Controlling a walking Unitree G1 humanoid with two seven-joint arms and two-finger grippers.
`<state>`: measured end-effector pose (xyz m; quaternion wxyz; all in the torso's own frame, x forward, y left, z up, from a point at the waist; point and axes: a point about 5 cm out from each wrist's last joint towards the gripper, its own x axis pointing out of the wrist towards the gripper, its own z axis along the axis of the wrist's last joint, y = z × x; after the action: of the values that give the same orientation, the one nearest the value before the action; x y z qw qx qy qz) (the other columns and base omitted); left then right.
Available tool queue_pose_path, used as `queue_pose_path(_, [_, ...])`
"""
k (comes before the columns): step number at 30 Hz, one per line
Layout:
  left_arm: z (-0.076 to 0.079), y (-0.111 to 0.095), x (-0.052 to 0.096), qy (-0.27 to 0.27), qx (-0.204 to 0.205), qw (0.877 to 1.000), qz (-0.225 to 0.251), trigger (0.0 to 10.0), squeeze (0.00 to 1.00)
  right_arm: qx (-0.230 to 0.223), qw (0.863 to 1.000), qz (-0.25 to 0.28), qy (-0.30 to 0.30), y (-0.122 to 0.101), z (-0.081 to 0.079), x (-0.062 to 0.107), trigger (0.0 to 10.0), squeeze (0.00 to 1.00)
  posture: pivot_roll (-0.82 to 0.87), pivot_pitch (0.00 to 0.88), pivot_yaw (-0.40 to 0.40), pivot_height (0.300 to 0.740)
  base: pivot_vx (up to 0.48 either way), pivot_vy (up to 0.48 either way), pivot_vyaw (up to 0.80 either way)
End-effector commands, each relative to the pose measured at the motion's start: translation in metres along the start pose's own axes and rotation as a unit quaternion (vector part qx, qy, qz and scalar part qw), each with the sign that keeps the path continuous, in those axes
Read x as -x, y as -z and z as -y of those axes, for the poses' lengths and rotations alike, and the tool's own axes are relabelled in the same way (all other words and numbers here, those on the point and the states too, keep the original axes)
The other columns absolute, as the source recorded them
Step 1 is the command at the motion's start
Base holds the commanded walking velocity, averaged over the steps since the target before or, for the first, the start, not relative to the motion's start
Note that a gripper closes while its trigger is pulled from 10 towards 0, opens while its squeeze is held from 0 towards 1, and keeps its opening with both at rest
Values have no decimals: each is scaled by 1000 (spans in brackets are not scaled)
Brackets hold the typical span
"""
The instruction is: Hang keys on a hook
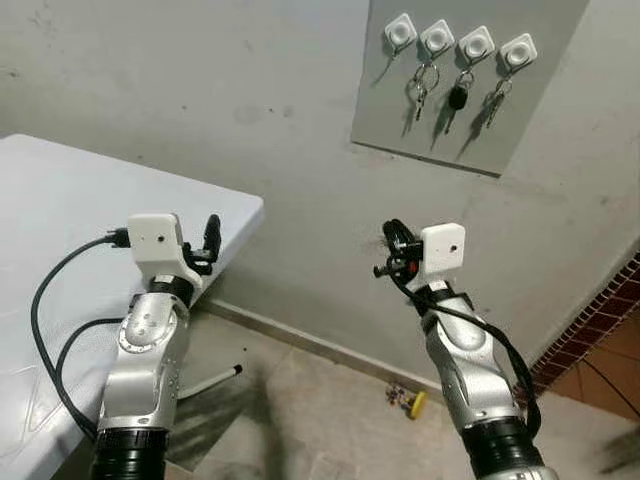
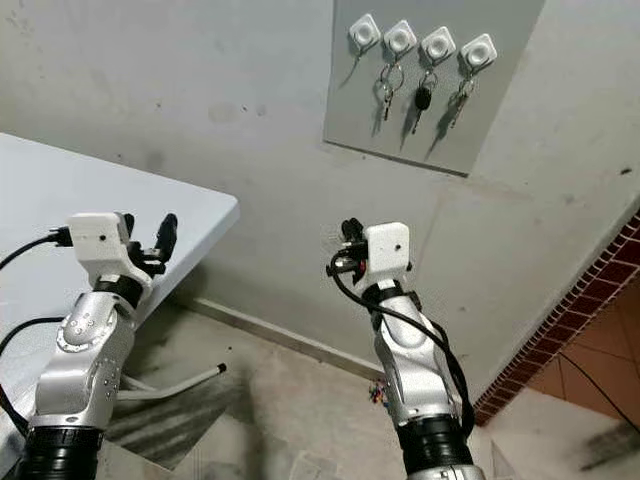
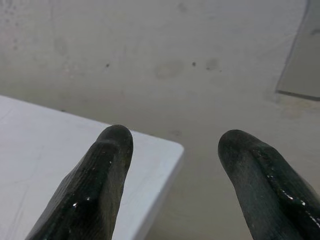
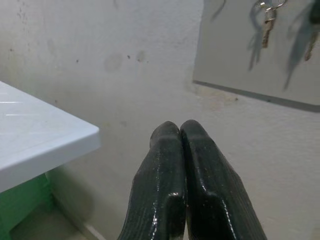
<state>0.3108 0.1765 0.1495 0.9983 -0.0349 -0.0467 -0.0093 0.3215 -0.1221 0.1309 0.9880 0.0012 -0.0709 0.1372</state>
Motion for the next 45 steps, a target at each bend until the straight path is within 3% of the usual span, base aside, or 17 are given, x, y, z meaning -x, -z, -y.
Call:
queue_pose_path(1, [5,-6,0,11,1,1000,9,10000,0,5,1000,15,4,-9,3,-1,10000,0,-119,0,-34,740,420,0,0])
queue_pose_path(20, [5,-7,-2,10,5,1000,12,10000,0,7,1000,20,0,-14,4,-3,10000,0,-127,0,-47,740,408,0,0])
queue_pose_path(45, [4,-8,-1,-4,14,1000,15,10000,0,10,1000,13,-25,-14,1,-4,10000,0,-110,0,-72,740,279,0,0])
